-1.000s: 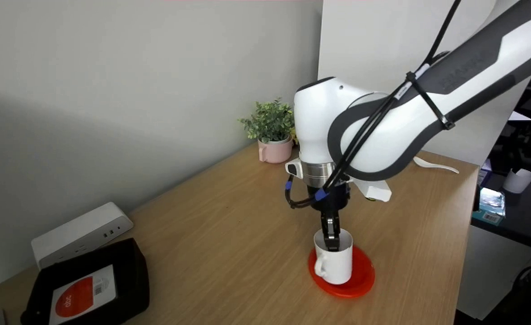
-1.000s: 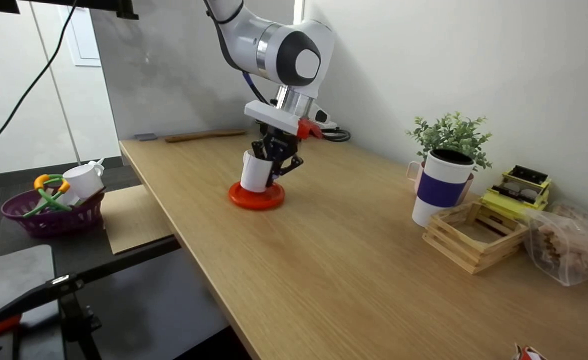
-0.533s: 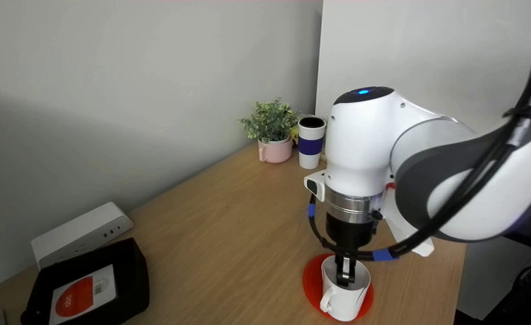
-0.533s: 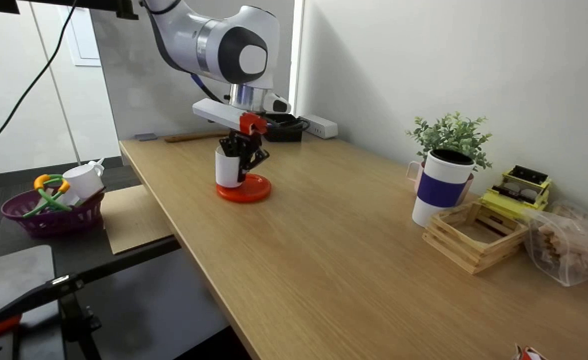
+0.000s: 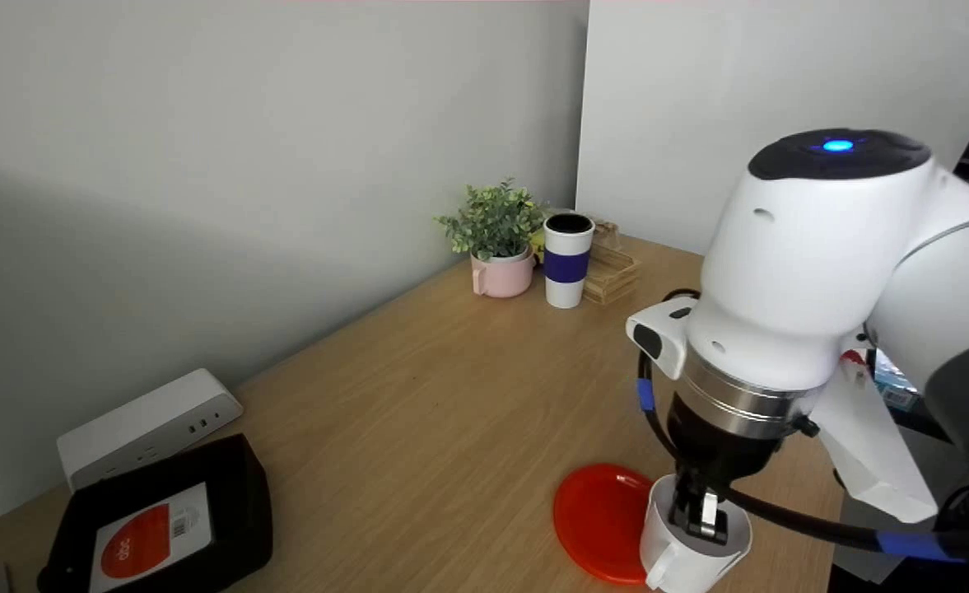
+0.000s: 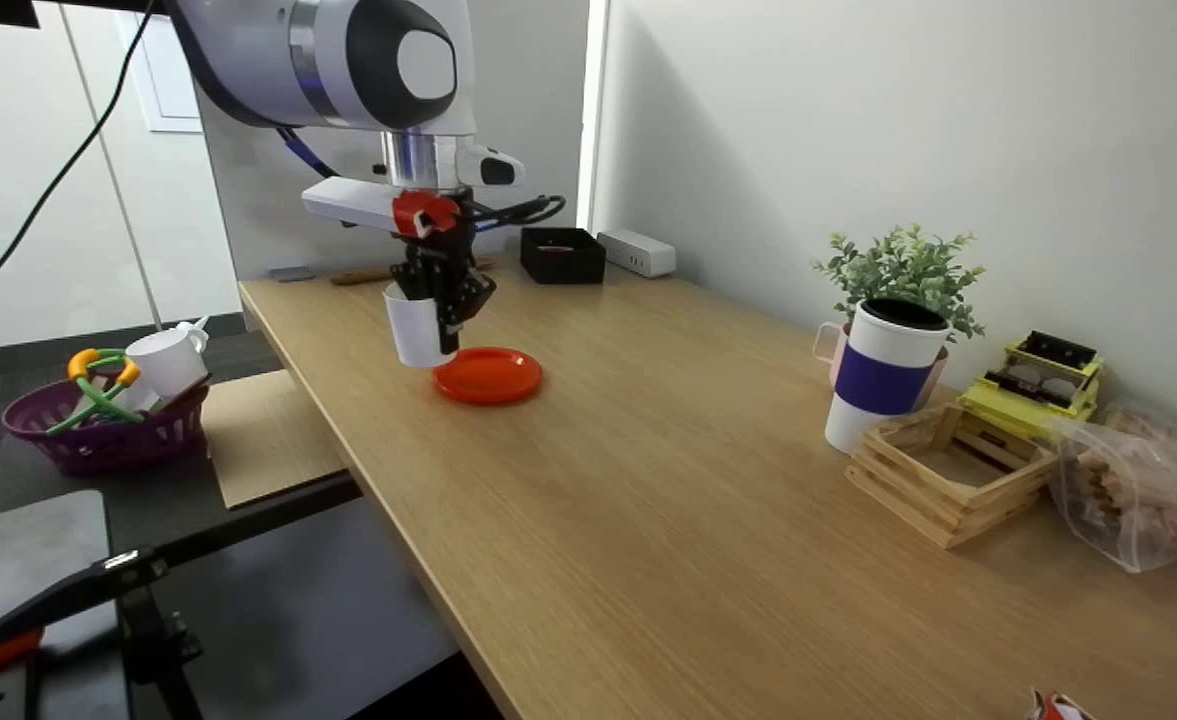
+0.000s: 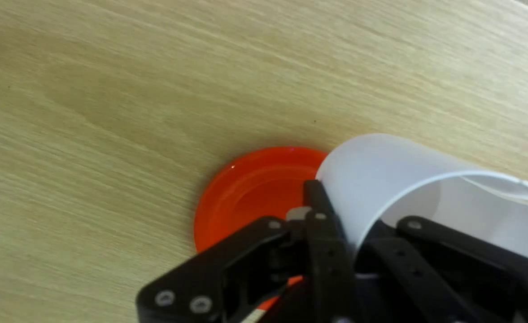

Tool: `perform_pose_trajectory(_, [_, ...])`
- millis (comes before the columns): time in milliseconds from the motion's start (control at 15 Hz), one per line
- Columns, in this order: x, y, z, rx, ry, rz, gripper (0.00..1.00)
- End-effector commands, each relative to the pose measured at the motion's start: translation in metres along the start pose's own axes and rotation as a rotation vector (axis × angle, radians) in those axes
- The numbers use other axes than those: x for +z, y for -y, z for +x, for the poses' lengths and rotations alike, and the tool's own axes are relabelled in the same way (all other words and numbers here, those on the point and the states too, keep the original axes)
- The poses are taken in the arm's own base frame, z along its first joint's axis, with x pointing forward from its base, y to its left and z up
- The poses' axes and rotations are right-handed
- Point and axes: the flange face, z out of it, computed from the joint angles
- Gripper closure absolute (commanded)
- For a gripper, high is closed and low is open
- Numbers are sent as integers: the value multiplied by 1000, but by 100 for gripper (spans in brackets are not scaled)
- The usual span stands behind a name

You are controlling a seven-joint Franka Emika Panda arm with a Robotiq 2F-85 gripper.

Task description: Remove the mug from the small plate and put it on the table.

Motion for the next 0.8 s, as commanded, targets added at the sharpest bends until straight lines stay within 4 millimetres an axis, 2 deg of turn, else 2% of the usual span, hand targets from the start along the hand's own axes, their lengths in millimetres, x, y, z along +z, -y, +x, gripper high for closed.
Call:
perform_pose_trajectory(0, [-25,5,-31,-4,-59,-61,100])
perform_pose_trajectory(200, [-41,6,-43,-1,-89,-104,100])
perform_pose_trajectory(400, [-58,-10,-48,-5,-107,-141,100])
perform_pose_trajectory(600, [-71,-45,-44,6,-131,-157,100])
perform_pose_trajectory(733, [-74,-81,-40,35,-141,-155,100])
